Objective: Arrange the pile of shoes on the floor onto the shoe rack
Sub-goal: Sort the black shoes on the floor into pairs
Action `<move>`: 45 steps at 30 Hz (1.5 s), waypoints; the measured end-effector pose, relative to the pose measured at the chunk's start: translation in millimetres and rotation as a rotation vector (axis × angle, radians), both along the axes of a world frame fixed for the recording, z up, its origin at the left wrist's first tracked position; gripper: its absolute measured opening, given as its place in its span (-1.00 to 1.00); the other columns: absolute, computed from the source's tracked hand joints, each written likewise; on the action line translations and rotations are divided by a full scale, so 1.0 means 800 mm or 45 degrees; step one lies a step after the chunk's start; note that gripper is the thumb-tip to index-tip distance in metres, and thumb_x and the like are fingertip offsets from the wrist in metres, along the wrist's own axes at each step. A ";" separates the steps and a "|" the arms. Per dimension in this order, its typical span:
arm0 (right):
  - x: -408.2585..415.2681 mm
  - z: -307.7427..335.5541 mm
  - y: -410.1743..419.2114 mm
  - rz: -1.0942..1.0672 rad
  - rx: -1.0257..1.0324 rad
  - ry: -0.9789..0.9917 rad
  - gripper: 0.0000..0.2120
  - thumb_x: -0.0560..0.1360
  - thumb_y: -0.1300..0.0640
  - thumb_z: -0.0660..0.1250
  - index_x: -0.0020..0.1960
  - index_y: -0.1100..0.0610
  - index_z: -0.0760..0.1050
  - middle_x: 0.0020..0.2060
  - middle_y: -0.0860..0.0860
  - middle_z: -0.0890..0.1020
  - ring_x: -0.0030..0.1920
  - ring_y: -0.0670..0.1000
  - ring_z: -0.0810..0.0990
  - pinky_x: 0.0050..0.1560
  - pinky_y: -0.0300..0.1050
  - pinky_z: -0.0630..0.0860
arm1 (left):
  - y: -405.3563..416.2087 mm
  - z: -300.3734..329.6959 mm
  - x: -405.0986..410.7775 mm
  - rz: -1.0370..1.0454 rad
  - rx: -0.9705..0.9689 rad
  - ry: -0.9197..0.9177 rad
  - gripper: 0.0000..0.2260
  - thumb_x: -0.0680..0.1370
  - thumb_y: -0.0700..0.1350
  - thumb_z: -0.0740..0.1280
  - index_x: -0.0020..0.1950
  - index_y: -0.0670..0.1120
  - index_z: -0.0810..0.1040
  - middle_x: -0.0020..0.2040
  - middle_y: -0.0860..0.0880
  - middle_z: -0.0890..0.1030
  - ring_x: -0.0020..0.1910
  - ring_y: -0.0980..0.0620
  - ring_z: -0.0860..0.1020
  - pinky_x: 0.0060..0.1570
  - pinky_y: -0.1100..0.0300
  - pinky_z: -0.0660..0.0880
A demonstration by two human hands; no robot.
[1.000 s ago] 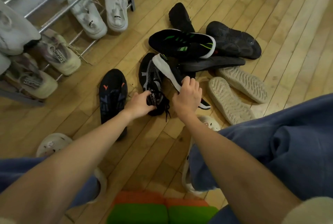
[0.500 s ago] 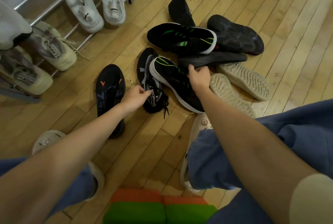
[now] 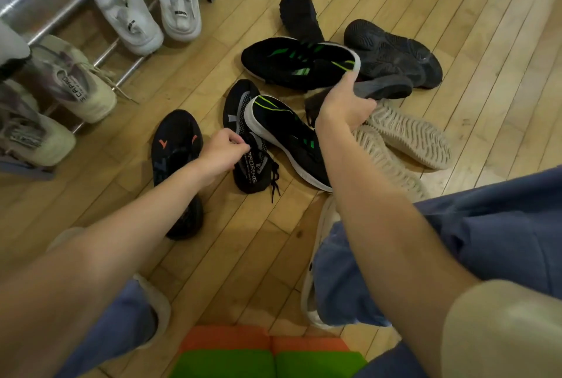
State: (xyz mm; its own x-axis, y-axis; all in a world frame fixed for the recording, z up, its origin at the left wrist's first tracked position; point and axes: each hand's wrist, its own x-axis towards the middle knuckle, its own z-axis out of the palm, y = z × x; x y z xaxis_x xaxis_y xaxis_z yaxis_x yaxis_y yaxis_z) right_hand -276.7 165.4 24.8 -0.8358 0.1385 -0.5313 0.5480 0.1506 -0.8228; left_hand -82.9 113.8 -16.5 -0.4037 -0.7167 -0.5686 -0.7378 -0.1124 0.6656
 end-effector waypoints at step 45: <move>0.186 -0.031 0.019 1.533 0.892 1.106 -0.43 0.26 -0.11 0.47 0.14 0.09 0.35 0.11 0.09 0.50 0.12 0.15 0.48 0.16 0.02 0.34 | 0.007 -0.001 0.169 0.406 0.393 -0.214 -0.46 0.51 -0.10 0.42 0.44 -0.20 0.35 0.42 -0.14 0.41 0.39 -0.12 0.38 0.37 0.08 0.33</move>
